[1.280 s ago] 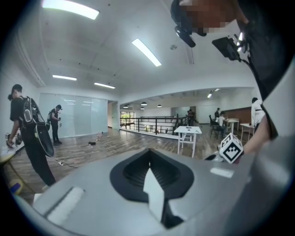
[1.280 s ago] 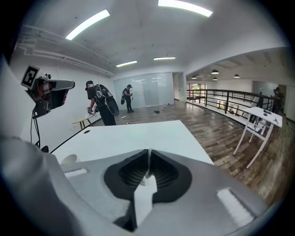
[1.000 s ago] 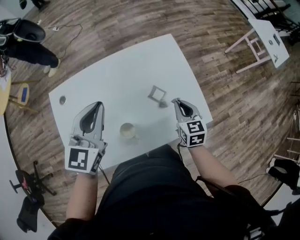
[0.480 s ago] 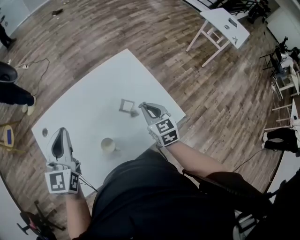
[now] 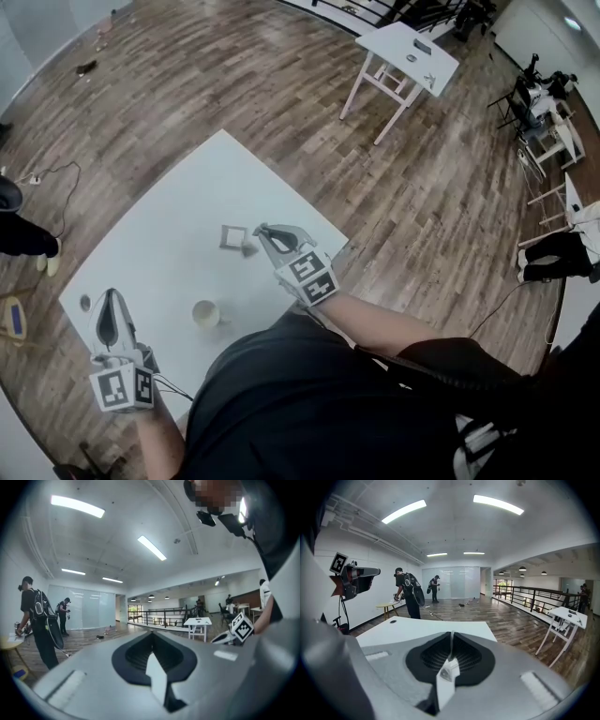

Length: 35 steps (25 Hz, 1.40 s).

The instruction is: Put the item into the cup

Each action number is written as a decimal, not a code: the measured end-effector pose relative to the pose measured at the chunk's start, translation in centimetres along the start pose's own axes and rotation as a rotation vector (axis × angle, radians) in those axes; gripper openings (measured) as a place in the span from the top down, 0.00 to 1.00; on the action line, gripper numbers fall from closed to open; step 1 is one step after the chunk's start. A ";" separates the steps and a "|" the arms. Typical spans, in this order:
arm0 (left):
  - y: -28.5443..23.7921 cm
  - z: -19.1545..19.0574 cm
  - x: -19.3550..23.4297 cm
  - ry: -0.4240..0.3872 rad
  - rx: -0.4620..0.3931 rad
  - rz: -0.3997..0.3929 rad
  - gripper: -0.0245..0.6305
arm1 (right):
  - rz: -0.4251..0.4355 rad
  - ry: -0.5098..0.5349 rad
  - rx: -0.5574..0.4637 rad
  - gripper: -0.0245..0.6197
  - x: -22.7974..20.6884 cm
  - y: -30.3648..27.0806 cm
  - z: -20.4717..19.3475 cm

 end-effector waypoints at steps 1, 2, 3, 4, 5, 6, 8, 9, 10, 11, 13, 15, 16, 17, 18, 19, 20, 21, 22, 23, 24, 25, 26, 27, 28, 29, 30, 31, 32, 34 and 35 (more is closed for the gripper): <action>0.1 0.0 0.1 0.002 -0.002 0.002 0.96 | 0.001 0.003 -0.003 0.93 0.1 0.0 0.2; 0.2 -0.1 0.1 0.003 -0.004 0.004 0.96 | 0.002 0.008 -0.006 0.93 0.1 0.0 0.4; 0.3 -0.1 0.1 0.003 -0.006 0.007 0.96 | 0.005 0.013 -0.008 0.93 0.1 0.0 0.5; 0.4 -0.2 0.1 0.003 -0.008 0.010 0.96 | 0.008 0.019 -0.011 0.93 0.1 0.0 0.7; 0.5 -0.3 0.0 0.003 -0.011 0.014 0.96 | 0.011 0.025 -0.013 0.93 0.1 0.0 0.8; 0.4 -0.4 -0.1 0.003 -0.014 0.017 0.96 | 0.015 0.030 -0.014 0.93 0.0 0.1 0.9; 0.3 -0.4 -0.4 0.000 -0.019 0.023 0.96 | 0.019 0.037 -0.016 0.93 -0.4 0.4 0.8; 0.2 -0.3 -0.7 -0.003 -0.022 0.024 0.96 | 0.019 0.039 -0.017 0.93 -0.6 0.5 0.8; 0.2 -0.1 -0.9 -0.007 -0.026 0.025 0.96 | 0.021 0.043 -0.019 0.93 -0.7 0.6 0.8; 0.3 0.2 -1.1 -0.012 -0.030 0.027 0.96 | 0.023 0.046 -0.021 0.93 -0.9 0.7 0.9; 0.7 0.6 -1.4 -0.019 -0.032 0.040 0.96 | 0.035 0.051 -0.023 0.93 -0.9 0.8 1.0; 1.4 0.6 -1.5 -0.023 -0.026 0.057 0.96 | 0.051 0.056 -0.024 0.93 -0.6 0.9 0.9; 1.8 0.6 -1.6 -0.025 -0.024 0.066 0.96 | 0.059 0.059 -0.025 0.93 -0.5 0.9 0.8; 2.2 0.5 -1.7 -0.027 -0.021 0.074 0.96 | 0.067 0.063 -0.025 0.93 -0.4 0.9 0.7; 2.4 0.5 -1.6 -0.029 -0.020 0.081 0.96 | 0.075 0.067 -0.026 0.93 -0.2 0.9 0.7; 2.6 0.5 -1.6 -0.030 -0.018 0.089 0.96 | 0.084 0.070 -0.026 0.93 0.0 0.8 0.8; 2.8 0.5 -1.5 -0.030 -0.017 0.096 0.96 | 0.092 0.074 -0.026 0.93 0.2 0.7 0.9; 3.0 0.6 -1.5 -0.030 -0.014 0.104 0.96 | 0.100 0.076 -0.027 0.93 0.4 0.6 1.0; 3.2 0.7 -1.4 -0.030 -0.011 0.115 0.96 | 0.108 0.079 -0.027 0.93 0.6 0.6 1.1; 3.5 0.7 -1.4 -0.031 -0.008 0.124 0.96 | 0.117 0.081 -0.028 0.93 0.8 0.5 1.1; 3.8 0.7 -1.3 -0.034 -0.009 0.129 0.96 | 0.125 0.083 -0.028 0.93 1.1 0.4 1.2; 4.1 0.7 -1.3 -0.038 -0.012 0.133 0.96 | 0.133 0.086 -0.028 0.93 1.4 0.3 1.2; 4.3 0.7 -1.2 -0.038 -0.013 0.137 0.96 | 0.141 0.089 -0.027 0.93 1.6 0.2 1.3; 4.6 0.7 -1.1 -0.036 -0.014 0.142 0.96 | 0.148 0.092 -0.026 0.93 1.9 0.1 1.3; 4.9 0.8 -0.9 -0.033 -0.015 0.148 0.96 | 0.155 0.095 -0.025 0.93 2.3 0.1 1.3; 5.3 0.8 -0.8 -0.030 -0.016 0.155 0.96 | 0.164 0.098 -0.023 0.93 2.7 0.0 1.2; 5.6 0.7 -0.7 -0.027 -0.017 0.161 0.96 | 0.173 0.100 -0.021 0.93 3.0 -0.1 1.2; 5.9 0.7 -0.7 -0.026 -0.018 0.168 0.96 | 0.182 0.103 -0.019 0.93 3.3 -0.2 1.2; 6.2 0.6 -0.7 -0.025 -0.018 0.174 0.96 | 0.191 0.105 -0.018 0.93 3.5 -0.2 1.1; 6.8 0.4 -0.6 -0.024 -0.015 0.188 0.96 | 0.207 0.113 -0.017 0.93 4.0 -0.3 1.2; 7.1 0.3 -0.5 -0.022 -0.014 0.196 0.96 | 0.215 0.117 -0.017 0.93 4.3 -0.4 1.3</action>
Point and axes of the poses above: the fingertips, and each gripper's own axes: y backward along the fingers, x to its left, z out of its top, the point moved 2 cm from there along y, backward along the fingers, and after that the axes turned 2 degrees about x, right-handed, at the moved point
